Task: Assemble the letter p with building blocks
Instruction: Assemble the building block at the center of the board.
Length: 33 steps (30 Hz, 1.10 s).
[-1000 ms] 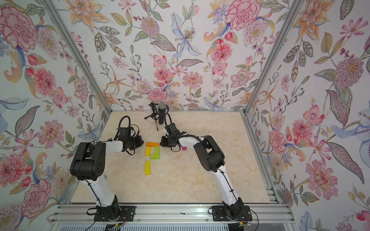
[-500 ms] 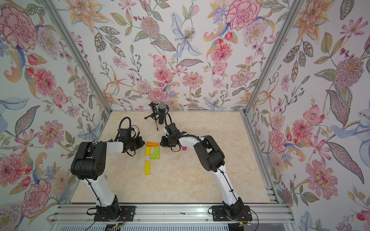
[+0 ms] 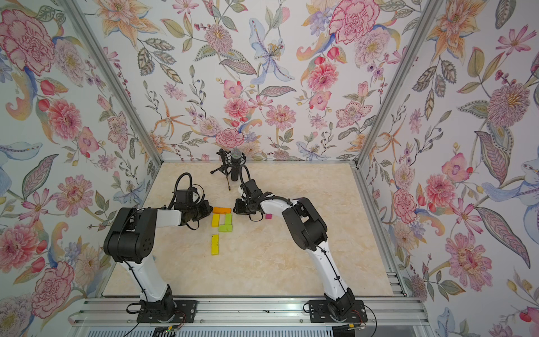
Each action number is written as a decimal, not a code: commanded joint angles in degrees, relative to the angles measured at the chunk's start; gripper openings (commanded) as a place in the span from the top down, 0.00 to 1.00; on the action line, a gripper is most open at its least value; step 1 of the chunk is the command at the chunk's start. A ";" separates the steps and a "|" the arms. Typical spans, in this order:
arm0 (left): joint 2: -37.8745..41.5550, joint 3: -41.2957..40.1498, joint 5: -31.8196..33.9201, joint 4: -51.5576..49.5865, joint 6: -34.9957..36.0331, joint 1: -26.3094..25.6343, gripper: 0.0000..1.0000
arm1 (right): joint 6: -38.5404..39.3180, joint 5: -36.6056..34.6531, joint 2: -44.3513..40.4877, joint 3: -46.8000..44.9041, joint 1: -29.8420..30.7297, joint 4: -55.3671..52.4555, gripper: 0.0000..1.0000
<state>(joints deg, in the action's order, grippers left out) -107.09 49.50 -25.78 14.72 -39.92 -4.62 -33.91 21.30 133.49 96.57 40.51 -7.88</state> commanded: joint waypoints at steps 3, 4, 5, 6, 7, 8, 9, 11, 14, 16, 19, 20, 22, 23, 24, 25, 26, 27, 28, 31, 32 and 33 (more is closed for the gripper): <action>0.56 -1.86 0.44 -3.99 -0.77 -0.99 1.00 | 0.12 0.78 1.51 -0.55 0.64 -2.17 0.82; 0.70 -1.86 0.54 -4.01 -0.81 -1.10 1.00 | 0.16 0.75 1.52 -0.60 0.66 -2.14 0.81; 0.85 -1.86 0.54 -4.20 -0.77 -1.14 1.00 | 0.15 0.76 1.43 -0.60 0.67 -2.14 0.81; 0.91 -1.86 0.64 -4.31 -0.69 -1.18 1.00 | 0.19 0.76 1.42 -0.66 0.70 -2.10 0.82; 0.99 -1.86 0.79 -4.53 -0.68 -1.25 1.00 | 0.16 0.80 1.47 -0.69 0.69 -2.14 0.82; 1.16 -1.86 0.98 -4.83 -0.61 -1.34 1.00 | 0.17 0.72 1.34 -0.77 0.70 -2.14 0.81; 1.35 -1.86 1.12 -4.94 -0.58 -1.31 1.00 | 0.22 0.76 1.33 -0.86 0.64 -2.16 0.82; 1.53 -1.94 1.30 -5.27 -0.50 -1.35 1.00 | 0.19 0.76 1.38 -0.95 0.63 -2.10 0.81; 1.79 -2.12 1.29 -5.49 -0.29 -1.35 1.00 | 0.20 0.86 1.43 -1.04 0.65 -2.11 0.81; 1.87 -2.37 1.26 -5.62 -0.28 -1.48 1.00 | 0.24 0.89 1.43 -1.04 0.62 -2.10 0.81; 2.21 -3.12 1.43 -5.43 -0.42 -1.61 1.00 | 0.22 0.72 1.25 -1.21 0.57 -2.15 0.81; 2.39 -3.34 1.37 -5.28 -0.46 -1.70 1.00 | 0.20 0.69 1.21 -1.33 0.62 -2.00 0.81; 2.54 -3.60 1.47 -5.28 -0.46 -1.79 1.00 | 0.24 0.67 1.23 -1.46 0.61 -2.01 0.81; 2.59 -3.70 1.57 -5.30 -0.50 -1.82 1.00 | 0.24 0.68 1.25 -1.48 0.59 -2.05 0.81; 2.67 -3.77 1.69 -5.35 -0.51 -1.79 1.00 | 0.19 0.74 1.25 -1.48 0.55 -2.14 0.81; 2.80 -3.71 1.74 -5.43 -0.36 -1.84 1.00 | 0.20 0.76 1.25 -1.48 0.57 -2.06 0.81; 2.78 -3.53 1.70 -5.64 -0.12 -1.80 1.00 | 0.19 0.76 1.25 -1.56 0.58 -2.16 0.81; 2.81 -3.44 1.65 -5.84 0.00 -1.77 1.00 | 0.23 0.77 1.17 -1.61 0.54 -2.19 0.81; 2.85 -3.48 1.62 -5.93 -0.06 -1.81 1.00 | 0.24 0.85 1.16 -1.65 0.62 -2.14 0.81; 3.27 -3.77 2.19 -6.10 -0.05 -1.81 1.00 | 0.25 1.01 1.23 -1.65 0.62 -2.12 0.81; 3.36 -3.66 2.33 -6.22 -0.06 -1.84 1.00 | 0.34 1.18 1.38 -1.57 0.62 -2.14 0.81; 3.38 -3.50 2.54 -6.47 0.06 -1.82 1.00 | 0.27 1.29 1.48 -1.52 0.57 -2.15 0.81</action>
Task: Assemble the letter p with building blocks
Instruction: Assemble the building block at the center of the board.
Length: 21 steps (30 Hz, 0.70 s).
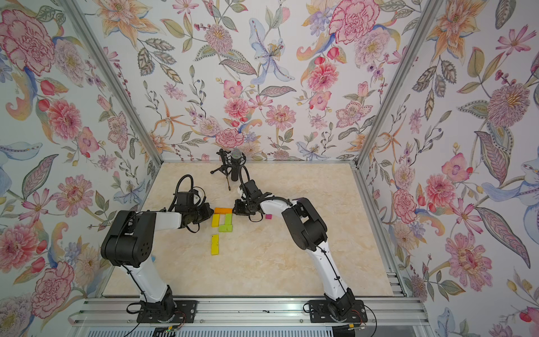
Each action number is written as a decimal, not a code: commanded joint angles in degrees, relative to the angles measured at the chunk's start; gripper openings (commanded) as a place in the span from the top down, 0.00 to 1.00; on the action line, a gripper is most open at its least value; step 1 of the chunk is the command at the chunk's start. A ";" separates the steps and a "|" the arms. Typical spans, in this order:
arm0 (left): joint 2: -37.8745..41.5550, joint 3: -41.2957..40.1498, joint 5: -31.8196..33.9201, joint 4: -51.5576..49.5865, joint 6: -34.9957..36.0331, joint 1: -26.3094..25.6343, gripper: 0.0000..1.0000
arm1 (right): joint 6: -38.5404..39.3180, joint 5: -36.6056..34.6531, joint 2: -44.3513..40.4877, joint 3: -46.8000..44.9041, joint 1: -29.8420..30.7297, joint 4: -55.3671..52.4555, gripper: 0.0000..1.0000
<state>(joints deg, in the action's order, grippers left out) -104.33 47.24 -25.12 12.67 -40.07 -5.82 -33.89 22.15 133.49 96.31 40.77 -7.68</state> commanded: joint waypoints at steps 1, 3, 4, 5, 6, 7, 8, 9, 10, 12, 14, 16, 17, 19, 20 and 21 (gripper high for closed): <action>0.75 -0.90 2.44 -4.87 0.30 -0.51 1.00 | 0.18 0.52 1.51 -1.30 0.30 -2.35 0.81; 0.61 0.35 3.78 -6.46 1.08 -0.40 1.00 | 0.18 0.57 1.60 -1.30 0.36 -2.29 0.81; 0.48 1.17 4.36 -7.34 1.48 -0.25 1.00 | 0.20 0.61 1.60 -1.30 0.31 -2.38 0.81; 0.30 2.03 4.80 -7.99 1.87 0.06 1.00 | 0.19 0.61 1.62 -1.35 0.27 -2.33 0.81; 0.19 2.75 5.13 -8.63 2.08 0.29 1.00 | 0.14 0.61 1.56 -1.30 0.12 -2.32 0.81; 0.18 3.52 5.46 -9.12 2.27 0.68 1.00 | 0.09 0.69 1.52 -1.30 0.04 -2.28 0.81; 0.26 4.17 5.89 -9.37 2.29 0.88 1.00 | 0.07 0.70 1.44 -1.34 -0.05 -2.34 0.81; 0.27 4.82 6.00 -9.52 2.48 1.07 1.00 | 0.09 0.70 1.36 -1.30 -0.12 -2.31 0.81; 0.08 5.89 5.97 -10.06 2.74 1.28 1.00 | 0.01 0.71 1.33 -1.30 -0.15 -2.33 0.81; -0.79 8.13 5.67 -10.71 3.49 1.26 1.00 | -0.09 0.77 1.55 -1.12 -0.24 -2.33 0.81; -2.01 10.22 5.11 -10.93 3.86 1.25 1.00 | -0.19 0.95 1.68 -0.82 -0.25 -2.31 0.81; -3.07 11.77 3.64 -10.44 4.10 1.33 1.00 | -0.26 1.08 1.93 -0.78 -0.23 -2.42 0.81; -3.66 12.59 2.99 -10.47 4.11 1.31 1.00 | -0.26 1.14 1.95 -0.78 -0.25 -2.40 0.81; -4.86 14.13 2.46 -11.02 4.42 1.26 1.00 | -0.26 1.14 1.95 -0.78 -0.31 -2.44 0.81; -5.49 14.76 2.18 -11.25 4.52 1.29 1.00 | -0.21 1.23 1.96 -0.86 -0.32 -2.50 0.81; -6.03 15.21 1.70 -11.22 4.57 1.32 1.00 | -0.26 1.23 2.01 -0.86 -0.29 -2.43 0.81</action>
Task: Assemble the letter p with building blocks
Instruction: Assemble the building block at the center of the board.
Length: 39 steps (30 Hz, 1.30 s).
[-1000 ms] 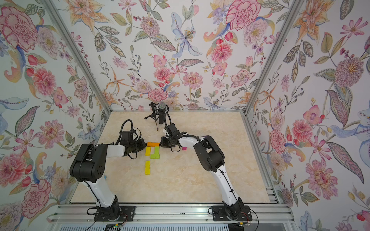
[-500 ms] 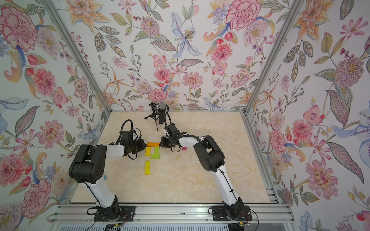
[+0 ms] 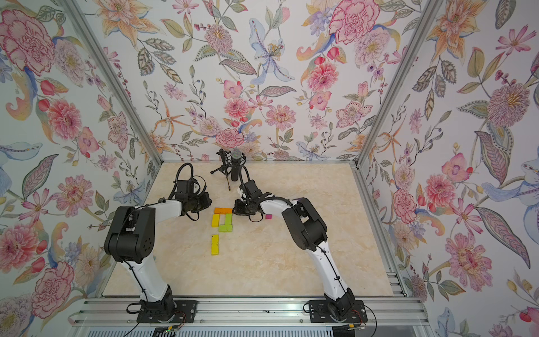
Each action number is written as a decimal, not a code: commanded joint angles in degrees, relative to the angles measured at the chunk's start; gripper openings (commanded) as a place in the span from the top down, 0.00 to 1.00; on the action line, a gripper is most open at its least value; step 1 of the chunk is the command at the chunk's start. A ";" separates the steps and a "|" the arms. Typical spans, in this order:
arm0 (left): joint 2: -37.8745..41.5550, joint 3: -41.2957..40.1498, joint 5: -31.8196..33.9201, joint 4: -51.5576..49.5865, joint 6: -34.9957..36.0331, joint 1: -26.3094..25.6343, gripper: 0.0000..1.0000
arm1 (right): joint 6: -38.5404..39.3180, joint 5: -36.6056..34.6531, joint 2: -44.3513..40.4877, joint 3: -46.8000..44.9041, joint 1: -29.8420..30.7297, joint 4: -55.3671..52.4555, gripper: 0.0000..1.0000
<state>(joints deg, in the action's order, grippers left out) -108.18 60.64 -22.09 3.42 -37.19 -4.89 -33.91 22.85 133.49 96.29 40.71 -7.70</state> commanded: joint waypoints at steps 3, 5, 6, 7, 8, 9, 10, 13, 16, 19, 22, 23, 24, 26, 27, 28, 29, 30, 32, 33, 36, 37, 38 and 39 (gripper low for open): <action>-3.97 3.25 -3.32 -1.85 2.19 0.27 1.00 | -0.21 0.70 2.08 -0.84 -0.26 -2.50 0.80; -4.99 4.53 -3.32 -3.00 3.10 0.16 1.00 | -0.20 0.88 2.22 -0.75 -0.29 -2.56 0.80; -5.26 4.81 -3.47 -3.28 3.37 0.20 1.00 | -0.23 0.97 2.28 -0.75 -0.32 -2.52 0.80; -5.41 4.99 -3.70 -3.41 3.55 0.04 1.00 | -0.23 0.97 2.30 -0.75 -0.29 -2.64 0.80; -5.50 5.06 -3.98 -3.42 3.73 0.07 1.00 | -0.20 1.05 2.32 -0.75 -0.28 -2.62 0.80; -5.52 5.25 -4.10 -3.70 3.91 -0.05 1.00 | -0.21 1.08 2.30 -0.75 -0.28 -2.66 0.80; -5.69 5.43 -4.11 -4.05 4.16 -0.14 1.00 | -0.27 1.05 2.30 -0.75 -0.32 -2.62 0.80; -6.24 5.76 -4.90 -4.51 4.56 -0.37 1.00 | -0.20 1.10 2.31 -0.84 -0.29 -2.66 0.80; -6.43 5.63 -5.25 -4.87 4.79 -0.63 1.00 | -0.18 0.97 2.17 -1.26 -0.51 -2.66 0.80; -6.63 5.56 -5.34 -5.71 5.15 -0.86 1.00 | -0.15 0.97 2.11 -1.37 -0.61 -2.64 0.80; -6.61 5.02 -5.38 -5.80 5.49 -0.97 1.00 | -0.06 1.05 2.15 -1.37 -0.63 -2.64 0.79; -6.62 4.86 -5.31 -5.88 5.55 -0.97 1.00 | -0.07 1.08 2.12 -1.37 -0.65 -2.67 0.79; -6.69 4.83 -5.39 -5.89 5.70 -0.97 1.00 | -0.02 1.06 2.13 -1.46 -0.63 -2.67 0.79; -7.04 4.92 -5.50 -6.34 5.80 -0.98 1.00 | -0.09 1.24 2.22 -1.41 -0.70 -2.59 0.80; -7.28 5.05 -5.59 -6.61 5.88 -1.00 1.00 | -0.06 1.32 2.30 -1.37 -0.67 -2.66 0.79; -7.52 5.18 -5.60 -6.97 5.98 -1.02 1.00 | -0.01 1.47 2.37 -1.37 -0.67 -2.65 0.80; -7.63 5.19 -5.61 -7.18 6.11 -1.01 1.00 | 0.07 1.49 2.41 -1.37 -0.71 -2.64 0.80; -7.62 5.19 -5.67 -7.41 6.25 -1.16 1.00 | 0.07 1.56 2.52 -1.32 -0.73 -2.66 0.79; -7.56 5.18 -5.60 -7.67 6.45 -1.17 1.00 | 0.05 1.67 2.61 -1.28 -0.72 -2.65 0.79; -7.47 5.14 -5.60 -7.94 6.68 -1.26 1.00 | 0.04 1.69 2.57 -1.28 -0.64 -2.67 0.80; -7.30 5.10 -5.56 -8.56 7.02 -1.32 1.00 | -0.06 1.77 2.65 -1.19 -0.72 -2.63 0.80; -7.27 5.00 -5.52 -8.77 7.15 -1.38 1.00 | -0.02 1.76 2.58 -1.18 -0.64 -2.67 0.79; -7.11 4.86 -5.51 -8.88 7.22 -1.37 1.00 | -0.03 1.76 2.58 -1.28 -0.70 -2.66 0.79; -6.98 4.64 -5.48 -8.87 7.31 -1.33 1.00 | -0.03 1.76 2.51 -1.41 -0.65 -2.64 0.79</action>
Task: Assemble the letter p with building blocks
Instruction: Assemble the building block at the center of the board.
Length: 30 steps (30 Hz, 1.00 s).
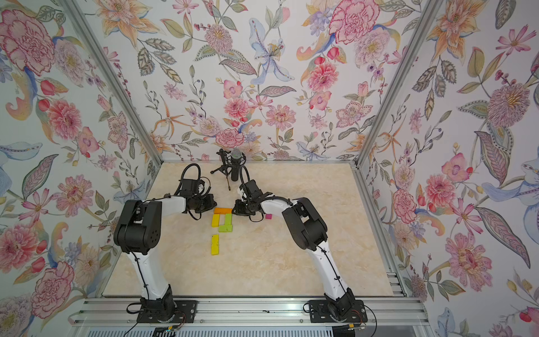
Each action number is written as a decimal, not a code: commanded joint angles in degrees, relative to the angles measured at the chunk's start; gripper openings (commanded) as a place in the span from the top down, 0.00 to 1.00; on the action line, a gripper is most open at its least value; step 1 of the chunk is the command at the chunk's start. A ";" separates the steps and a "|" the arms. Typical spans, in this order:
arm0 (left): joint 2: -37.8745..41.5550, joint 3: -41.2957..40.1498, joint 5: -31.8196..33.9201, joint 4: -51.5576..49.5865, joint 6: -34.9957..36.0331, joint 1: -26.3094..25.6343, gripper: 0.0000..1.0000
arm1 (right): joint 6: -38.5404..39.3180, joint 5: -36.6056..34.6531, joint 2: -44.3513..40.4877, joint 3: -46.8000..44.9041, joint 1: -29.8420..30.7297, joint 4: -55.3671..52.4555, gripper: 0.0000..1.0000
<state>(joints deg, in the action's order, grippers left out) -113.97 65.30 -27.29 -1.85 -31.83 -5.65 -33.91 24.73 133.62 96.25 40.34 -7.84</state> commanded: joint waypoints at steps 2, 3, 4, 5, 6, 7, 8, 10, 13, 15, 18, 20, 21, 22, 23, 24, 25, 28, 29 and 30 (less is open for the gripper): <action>-1.05 -0.27 -0.27 -3.47 1.95 -0.59 1.00 | -0.08 -0.19 2.43 -1.41 -0.29 -2.54 0.79; -0.97 -0.42 -0.15 -3.51 1.99 -0.59 1.00 | -0.02 -0.21 2.45 -1.41 -0.28 -2.52 0.79; -0.97 -0.54 -0.09 -3.44 2.02 -0.59 1.00 | -0.02 -0.21 2.43 -1.47 -0.33 -2.51 0.79; -0.91 -0.59 -0.04 -3.43 2.03 -0.57 1.00 | -0.02 -0.20 2.43 -1.49 -0.31 -2.47 0.79; -0.92 -0.65 -0.05 -3.50 2.04 -0.54 1.00 | -0.04 -0.07 2.45 -1.50 -0.35 -2.54 0.79; -0.99 -0.81 0.04 -3.43 2.03 -0.52 1.00 | -0.06 -0.20 2.48 -1.50 -0.30 -2.49 0.79; -0.97 -0.86 -0.04 -3.36 2.03 -0.59 1.00 | -0.02 -0.21 2.44 -1.50 -0.31 -2.58 0.79; -0.80 -1.05 0.01 -3.27 1.95 -0.61 1.00 | -0.02 -0.11 2.52 -1.50 -0.32 -2.48 0.79; -0.48 -1.50 0.19 -3.29 2.02 -0.57 1.00 | -0.04 -0.10 2.61 -1.50 -0.27 -2.53 0.79; -0.26 -1.74 0.20 -3.31 2.04 -0.58 1.00 | -0.06 -0.12 2.61 -1.50 -0.34 -2.54 0.79; -0.12 -2.09 0.30 -3.26 2.15 -0.59 1.00 | -0.06 -0.03 2.70 -1.58 -0.33 -2.57 0.79; -0.09 -2.28 0.15 -3.19 2.21 -0.61 1.00 | 0.00 -0.03 2.70 -1.59 -0.39 -2.49 0.79; -0.07 -2.35 0.19 -3.25 2.17 -0.60 1.00 | -0.02 0.00 2.76 -1.68 -0.35 -2.51 0.79; -0.02 -2.39 0.28 -3.34 2.19 -0.58 1.00 | 0.04 0.05 2.61 -1.68 -0.39 -2.49 0.79; 0.06 -2.53 0.41 -3.38 2.14 -0.54 1.00 | 0.10 0.05 2.61 -1.68 -0.33 -2.51 0.79; 0.22 -2.65 0.60 -3.38 2.13 -0.60 1.00 | 0.02 0.05 2.61 -1.76 -0.42 -2.49 0.79; 0.26 -2.70 0.78 -3.50 2.18 -0.59 1.00 | 0.07 0.05 2.61 -1.76 -0.39 -2.54 0.79; 0.40 -2.86 1.05 -3.83 2.17 -0.58 1.00 | 0.07 0.14 2.72 -1.85 -0.33 -2.53 0.79; 0.55 -2.96 1.09 -3.78 2.14 -0.63 1.00 | 0.05 0.15 2.70 -1.85 -0.29 -2.51 0.79; 0.64 -3.15 1.09 -3.80 2.09 -0.58 1.00 | 0.07 0.14 2.70 -1.93 -0.30 -2.46 0.79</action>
<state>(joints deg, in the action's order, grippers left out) -113.56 64.38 -27.27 -1.23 -30.81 -5.65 -33.91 25.23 133.62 95.92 40.18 -7.40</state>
